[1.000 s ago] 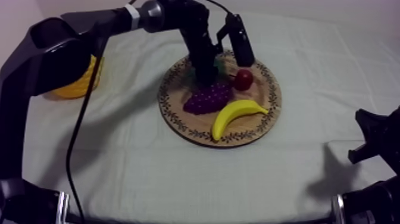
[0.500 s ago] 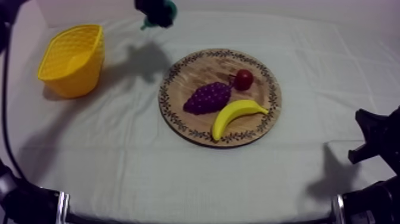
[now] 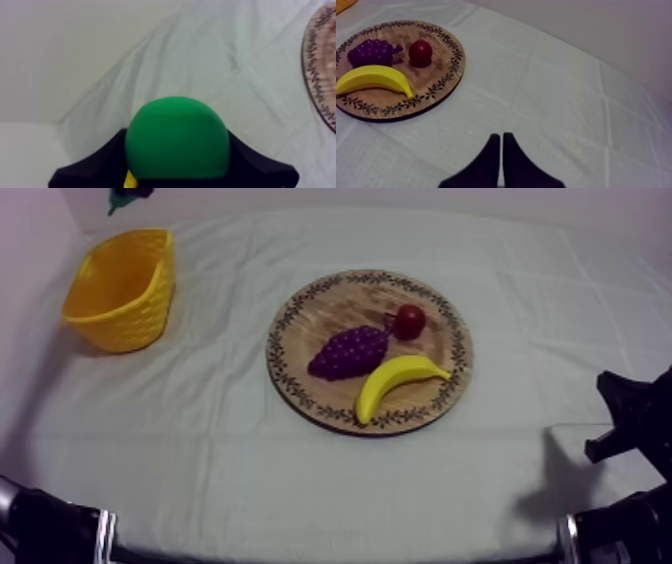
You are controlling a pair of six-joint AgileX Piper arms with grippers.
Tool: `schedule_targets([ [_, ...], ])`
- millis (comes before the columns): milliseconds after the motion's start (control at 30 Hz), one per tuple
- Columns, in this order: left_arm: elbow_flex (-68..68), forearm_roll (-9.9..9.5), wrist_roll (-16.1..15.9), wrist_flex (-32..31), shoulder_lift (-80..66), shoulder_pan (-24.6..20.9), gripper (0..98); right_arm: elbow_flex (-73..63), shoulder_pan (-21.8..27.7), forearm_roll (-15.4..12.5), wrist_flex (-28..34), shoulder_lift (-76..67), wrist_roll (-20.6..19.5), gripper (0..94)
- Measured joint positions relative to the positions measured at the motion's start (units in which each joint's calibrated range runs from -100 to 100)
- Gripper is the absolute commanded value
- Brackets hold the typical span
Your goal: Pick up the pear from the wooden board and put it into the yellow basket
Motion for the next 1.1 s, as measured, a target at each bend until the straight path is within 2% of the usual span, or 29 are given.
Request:
schedule_targets([
  [167,5.31,0.20,0.28,-2.66,1.63,-2.91,61.8,0.00,-0.03,0.00,0.00,0.00,0.00,0.3],
  [267,8.27,0.35,0.51,-4.61,2.00,-3.84,67.7,0.00,-0.08,0.00,0.00,0.00,0.00,0.3],
  [433,13.12,0.38,1.59,-7.67,0.45,-4.25,78.0,0.00,-0.10,0.00,0.00,0.00,0.00,0.3],
  [533,15.64,-0.08,2.78,-8.92,-2.02,-3.67,78.6,0.00,-0.10,0.00,0.00,0.00,0.00,0.3],
  [867,25.82,-0.68,7.17,-11.88,-20.48,-2.60,55.8,0.00,-0.10,0.00,0.00,0.00,0.00,0.3],
  [1033,31.76,1.37,8.36,-10.11,-35.24,-4.05,37.8,0.00,-0.10,0.00,0.00,0.00,-0.03,0.3],
  [1100,34.94,1.37,9.01,-11.37,-40.57,-4.40,28.3,0.00,-0.10,0.00,0.00,0.00,-0.18,0.3],
])
